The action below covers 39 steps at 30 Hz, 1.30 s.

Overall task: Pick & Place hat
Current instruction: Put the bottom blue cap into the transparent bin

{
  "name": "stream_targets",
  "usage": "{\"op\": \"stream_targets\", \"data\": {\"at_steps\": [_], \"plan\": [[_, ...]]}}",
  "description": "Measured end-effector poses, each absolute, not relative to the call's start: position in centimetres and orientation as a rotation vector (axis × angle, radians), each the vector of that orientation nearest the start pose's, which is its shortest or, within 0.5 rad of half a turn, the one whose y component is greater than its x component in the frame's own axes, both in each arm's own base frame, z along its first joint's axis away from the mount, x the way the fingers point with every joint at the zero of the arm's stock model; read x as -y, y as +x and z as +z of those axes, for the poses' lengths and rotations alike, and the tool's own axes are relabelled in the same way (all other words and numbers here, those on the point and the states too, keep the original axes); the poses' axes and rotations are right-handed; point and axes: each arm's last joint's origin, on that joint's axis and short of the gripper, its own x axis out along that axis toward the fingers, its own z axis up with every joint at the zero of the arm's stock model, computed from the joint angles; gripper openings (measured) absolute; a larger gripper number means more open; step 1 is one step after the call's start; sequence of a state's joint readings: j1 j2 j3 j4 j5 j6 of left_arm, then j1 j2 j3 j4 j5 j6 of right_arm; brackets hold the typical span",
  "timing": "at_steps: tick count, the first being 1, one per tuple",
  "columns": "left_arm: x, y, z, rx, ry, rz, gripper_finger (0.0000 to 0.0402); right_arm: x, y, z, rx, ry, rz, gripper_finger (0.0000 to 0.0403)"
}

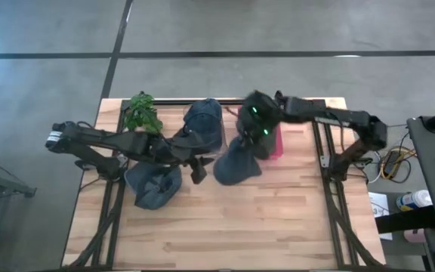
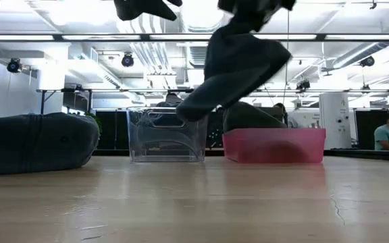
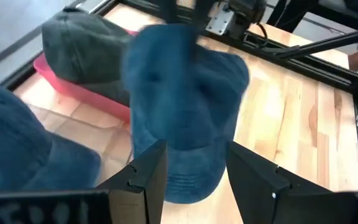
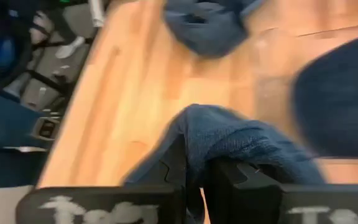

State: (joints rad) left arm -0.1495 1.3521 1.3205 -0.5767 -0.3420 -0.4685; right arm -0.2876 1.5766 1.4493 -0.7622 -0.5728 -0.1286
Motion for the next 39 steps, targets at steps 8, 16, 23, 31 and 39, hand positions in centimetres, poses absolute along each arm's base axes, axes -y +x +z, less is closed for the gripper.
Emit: {"op": "stream_targets", "data": {"at_steps": [8, 16, 23, 31, 39], "plan": [[0.5, 26.7, 36.2, -0.620, -0.221, 0.399, 0.0156, 11.9, 36.0, 34.8, -0.838, 0.221, 0.422, 0.0022], [-3.3, 23.7, 37.5, -0.629, -0.190, 0.519, 0.0156, 12.5, 37.4, 38.5, -0.830, 0.077, 0.502, 0.0023], [-5.3, 21.7, 38.9, -0.555, -0.198, 0.596, 0.0156, 14.2, 39.3, 38.1, -0.807, -0.092, 0.398, 0.0023], [-5.6, 22.1, 38.6, -0.574, -0.167, 0.595, 0.0156, 15.7, 41.7, 33.7, -0.981, -0.194, 0.293, 0.0023], [-5.9, 22.7, 38.2, -0.598, -0.121, 0.622, 0.0156, 14.8, 43.9, 33.3, -0.867, -0.363, 0.309, 0.0024]]}}
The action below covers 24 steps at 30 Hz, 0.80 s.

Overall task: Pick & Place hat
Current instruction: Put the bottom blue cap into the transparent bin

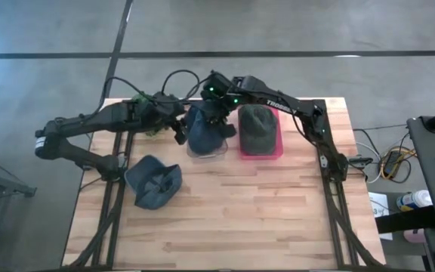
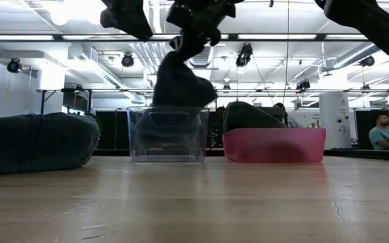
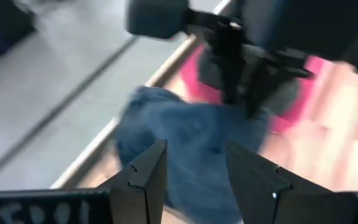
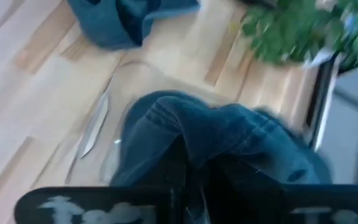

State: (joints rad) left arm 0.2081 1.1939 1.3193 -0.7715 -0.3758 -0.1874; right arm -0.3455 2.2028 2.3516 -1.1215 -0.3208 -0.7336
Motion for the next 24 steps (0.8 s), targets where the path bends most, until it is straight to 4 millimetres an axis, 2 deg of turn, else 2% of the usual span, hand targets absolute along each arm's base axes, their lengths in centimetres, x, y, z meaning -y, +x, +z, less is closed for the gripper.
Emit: {"op": "stream_targets", "data": {"at_steps": [2, 6, 10, 13, 18, 24], "plan": [[-5.9, 22.2, 38.4, -0.603, -0.072, 0.674, 0.0156, 14.4, 44.4, 33.1, -0.846, -0.403, 0.325, 0.0024], [-5.9, 20.5, 39.4, -0.582, -0.008, 0.699, 0.0156, 13.8, 45.7, 31.4, -0.857, -0.435, 0.366, 0.0024], [-6.1, 19.0, 40.3, -0.539, -0.010, 0.721, 0.0156, 13.8, 47.0, 29.9, -0.837, -0.450, 0.368, 0.0025], [-6.4, 18.2, 40.7, -0.519, -0.015, 0.746, 0.0156, 13.9, 47.7, 29.8, -0.793, -0.479, 0.343, 0.0032], [-7.2, 18.0, 40.6, -0.551, 0.038, 0.742, 0.0156, 13.8, 48.2, 29.8, -0.809, -0.486, 0.239, 0.0056], [-9.0, 18.6, 40.8, -0.518, 0.059, 0.679, 0.0156, 14.1, 47.8, 29.5, -0.914, -0.383, 0.071, 0.0087]]}}
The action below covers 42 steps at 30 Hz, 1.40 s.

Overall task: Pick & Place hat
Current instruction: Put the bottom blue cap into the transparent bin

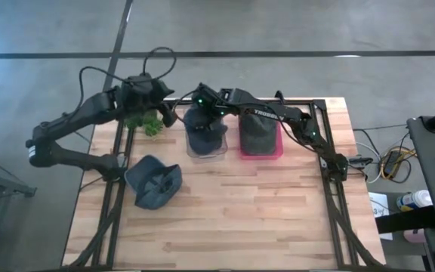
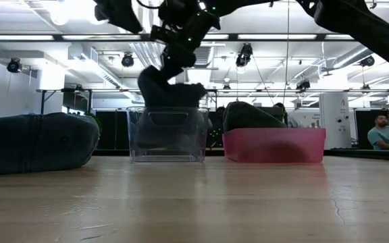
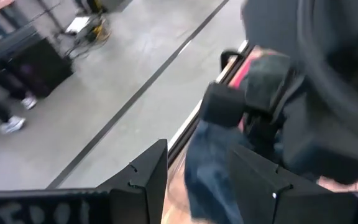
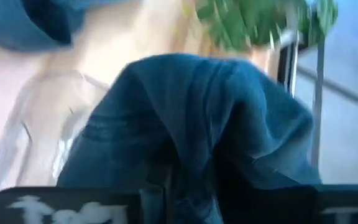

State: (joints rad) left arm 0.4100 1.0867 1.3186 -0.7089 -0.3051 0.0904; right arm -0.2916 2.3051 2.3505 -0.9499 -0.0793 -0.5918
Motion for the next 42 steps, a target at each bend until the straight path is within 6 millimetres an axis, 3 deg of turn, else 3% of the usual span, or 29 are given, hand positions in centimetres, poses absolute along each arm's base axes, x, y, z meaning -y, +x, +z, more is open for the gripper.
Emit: {"op": "stream_targets", "data": {"at_steps": [8, 16, 22, 29, 38, 42], "plan": [[-13.6, 19.1, 40.6, -0.440, 0.037, 0.539, 0.0156, 13.6, 46.0, 29.5, -1.080, -0.245, 0.033, 0.0144], [-19.7, 21.4, 36.5, -0.477, -0.036, 0.250, 0.0156, 12.7, 44.2, 33.0, -1.047, -0.170, -0.104, 0.0192], [-22.2, 23.6, 33.3, -0.526, -0.086, 0.211, 0.0156, 12.1, 41.4, 35.4, -1.095, -0.023, -0.213, 0.0194], [-21.9, 23.7, 31.5, -0.643, -0.187, 0.175, 0.0156, 11.3, 40.5, 32.2, -1.273, 0.113, -0.258, 0.0194], [-21.3, 24.1, 30.0, -0.716, -0.243, 0.138, 0.0156, 10.0, 41.1, 26.3, -1.244, 0.126, -0.270, 0.0194], [-20.9, 24.4, 29.0, -0.787, -0.292, 0.111, 0.0156, 11.2, 41.0, 25.8, -1.159, 0.085, -0.321, 0.0194]]}}
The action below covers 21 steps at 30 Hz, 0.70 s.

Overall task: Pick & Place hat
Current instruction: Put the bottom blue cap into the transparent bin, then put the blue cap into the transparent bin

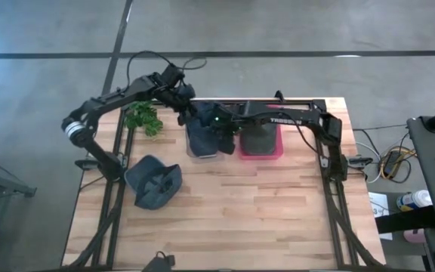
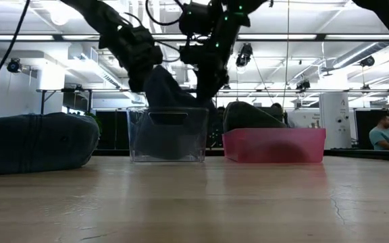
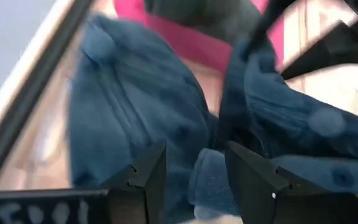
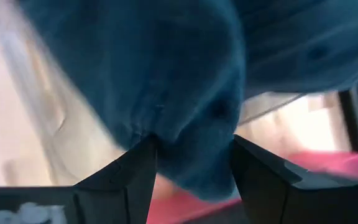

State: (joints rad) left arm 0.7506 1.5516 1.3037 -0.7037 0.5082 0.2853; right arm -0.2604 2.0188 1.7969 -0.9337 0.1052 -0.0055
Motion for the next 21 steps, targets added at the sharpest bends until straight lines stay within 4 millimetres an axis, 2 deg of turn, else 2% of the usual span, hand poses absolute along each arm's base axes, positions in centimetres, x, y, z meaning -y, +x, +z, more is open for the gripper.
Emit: {"op": "stream_targets", "data": {"at_steps": [6, 12, 17, 21], "plan": [[-19.7, 24.5, 28.1, -0.894, -0.356, 0.079, 0.0156, 14.2, 41.4, 25.6, -1.021, 0.097, -0.396, 0.0194], [-19.0, 23.8, 28.3, -0.991, -0.332, 0.158, 0.0156, 16.6, 41.5, 25.8, -0.952, 0.094, -0.453, 0.0194], [-19.1, 23.2, 29.9, -0.965, -0.186, 0.305, 0.0156, 16.7, 40.4, 25.4, -1.060, 0.109, -0.455, 0.0194], [-19.1, 22.8, 32.4, -0.839, -0.060, 0.411, 0.0156, 16.0, 39.5, 25.1, -1.162, 0.134, -0.447, 0.0194]]}}
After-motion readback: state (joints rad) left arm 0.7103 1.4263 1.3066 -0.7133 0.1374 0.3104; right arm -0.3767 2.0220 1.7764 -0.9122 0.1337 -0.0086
